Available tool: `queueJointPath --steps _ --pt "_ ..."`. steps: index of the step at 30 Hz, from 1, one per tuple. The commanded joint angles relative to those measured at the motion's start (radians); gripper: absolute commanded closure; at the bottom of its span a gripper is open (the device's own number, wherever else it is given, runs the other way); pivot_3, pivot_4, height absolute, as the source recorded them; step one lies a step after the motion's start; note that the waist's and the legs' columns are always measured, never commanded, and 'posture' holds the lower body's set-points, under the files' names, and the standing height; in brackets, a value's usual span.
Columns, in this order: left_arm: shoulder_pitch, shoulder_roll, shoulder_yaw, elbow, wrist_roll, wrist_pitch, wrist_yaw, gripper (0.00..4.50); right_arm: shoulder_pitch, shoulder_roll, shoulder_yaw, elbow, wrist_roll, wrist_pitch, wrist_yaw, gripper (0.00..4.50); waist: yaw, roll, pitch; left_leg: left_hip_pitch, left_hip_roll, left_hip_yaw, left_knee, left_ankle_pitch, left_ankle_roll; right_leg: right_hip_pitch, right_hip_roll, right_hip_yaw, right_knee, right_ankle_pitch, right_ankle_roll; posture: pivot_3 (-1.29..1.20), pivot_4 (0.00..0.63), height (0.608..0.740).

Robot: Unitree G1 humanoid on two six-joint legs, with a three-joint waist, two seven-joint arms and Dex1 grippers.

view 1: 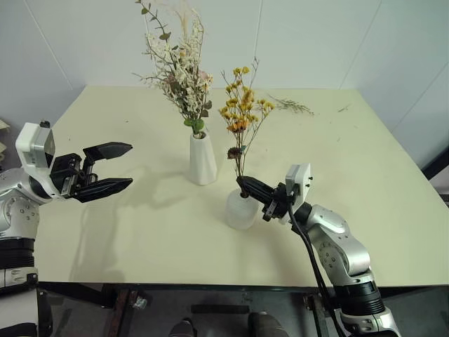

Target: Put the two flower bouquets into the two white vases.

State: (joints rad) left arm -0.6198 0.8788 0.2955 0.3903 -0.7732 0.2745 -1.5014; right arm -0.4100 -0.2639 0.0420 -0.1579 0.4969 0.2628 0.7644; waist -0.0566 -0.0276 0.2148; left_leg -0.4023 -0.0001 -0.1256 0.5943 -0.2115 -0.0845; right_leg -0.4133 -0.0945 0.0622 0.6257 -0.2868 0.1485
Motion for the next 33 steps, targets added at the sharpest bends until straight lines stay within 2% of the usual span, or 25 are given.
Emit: queueJointPath --steps 1,16,17,18,23,24,25,27,31,33 --pt "-0.021 -0.001 0.007 -0.024 0.005 -0.003 -0.059 0.00 -0.012 0.004 -0.004 -0.042 0.011 -0.006 -0.004 4.47 0.001 0.000 0.000 0.000 0.000 0.000 0.000 0.000 0.000 0.000 0.000 0.000 0.000 0.000 0.000 0.00 0.150 0.740" --pt "-0.038 -0.022 0.002 0.000 0.024 -0.020 -0.066 0.00 0.045 -0.026 -0.003 -0.084 0.001 0.024 -0.018 4.47 0.003 0.000 0.000 0.000 0.000 0.000 0.000 0.000 0.000 0.000 0.000 0.000 0.000 0.000 0.000 0.00 0.150 0.740" --pt "-0.040 -0.023 0.001 0.002 0.026 -0.021 -0.065 0.00 0.046 -0.029 -0.005 -0.088 0.002 0.028 -0.019 4.04 0.003 0.000 0.000 0.000 0.000 0.000 0.000 0.000 0.000 0.000 0.000 0.000 0.000 0.000 0.000 0.00 0.150 0.740" --pt "-0.043 -0.026 0.001 0.004 0.028 -0.023 -0.064 0.00 0.045 -0.034 -0.006 -0.099 0.004 0.036 -0.020 3.84 0.003 0.000 0.000 0.000 0.000 0.000 0.000 0.000 0.000 0.000 0.000 0.000 -0.001 0.000 0.000 0.00 0.150 0.740" --pt "-0.049 -0.036 0.002 0.010 0.037 -0.028 -0.063 0.00 0.043 -0.052 -0.010 -0.133 0.008 0.054 -0.021 2.22 0.002 0.000 0.000 0.000 0.000 0.000 0.000 0.000 0.000 0.000 0.000 0.000 -0.001 0.000 0.000 0.00 0.150 0.740" --pt "-0.052 -0.040 0.001 0.013 0.039 -0.032 -0.062 0.00 0.044 -0.063 -0.011 -0.144 0.006 0.059 -0.018 2.22 0.002 0.000 0.000 0.000 0.000 0.000 0.000 0.000 0.000 0.000 0.000 0.000 -0.001 0.000 0.000 0.00 0.150 0.740" --pt "-0.055 -0.045 0.000 0.018 0.041 -0.038 -0.062 0.00 0.046 -0.077 -0.014 -0.158 0.006 0.066 -0.015 1.85 0.003 0.000 0.000 0.000 0.000 0.000 0.000 0.000 0.000 0.000 0.000 0.000 -0.001 0.000 0.000 0.00 0.150 0.740" --pt "-0.058 -0.054 -0.001 0.024 0.044 -0.045 -0.062 0.00 0.056 -0.111 -0.024 -0.192 0.008 0.084 -0.006 1.47 0.005 0.000 0.000 0.000 0.000 0.000 0.000 0.000 0.000 0.000 0.000 0.000 -0.001 0.000 0.000 0.00 0.150 0.740" --pt "-0.061 -0.073 -0.004 0.037 0.053 -0.061 -0.062 0.00 0.084 -0.210 -0.066 -0.246 0.034 0.126 0.019 0.17 0.010 0.000 0.000 -0.001 0.000 0.000 0.000 0.000 0.000 0.000 0.000 0.000 -0.002 0.000 0.000 0.00 0.150 0.740" --pt "-0.063 -0.082 -0.004 0.044 0.056 -0.068 -0.064 0.00 0.093 -0.254 -0.084 -0.257 0.042 0.138 0.033 0.04 0.014 0.000 0.000 -0.001 0.000 0.000 0.000 0.000 0.000 0.000 -0.001 0.000 -0.003 0.000 0.000 0.00 0.150 0.740"
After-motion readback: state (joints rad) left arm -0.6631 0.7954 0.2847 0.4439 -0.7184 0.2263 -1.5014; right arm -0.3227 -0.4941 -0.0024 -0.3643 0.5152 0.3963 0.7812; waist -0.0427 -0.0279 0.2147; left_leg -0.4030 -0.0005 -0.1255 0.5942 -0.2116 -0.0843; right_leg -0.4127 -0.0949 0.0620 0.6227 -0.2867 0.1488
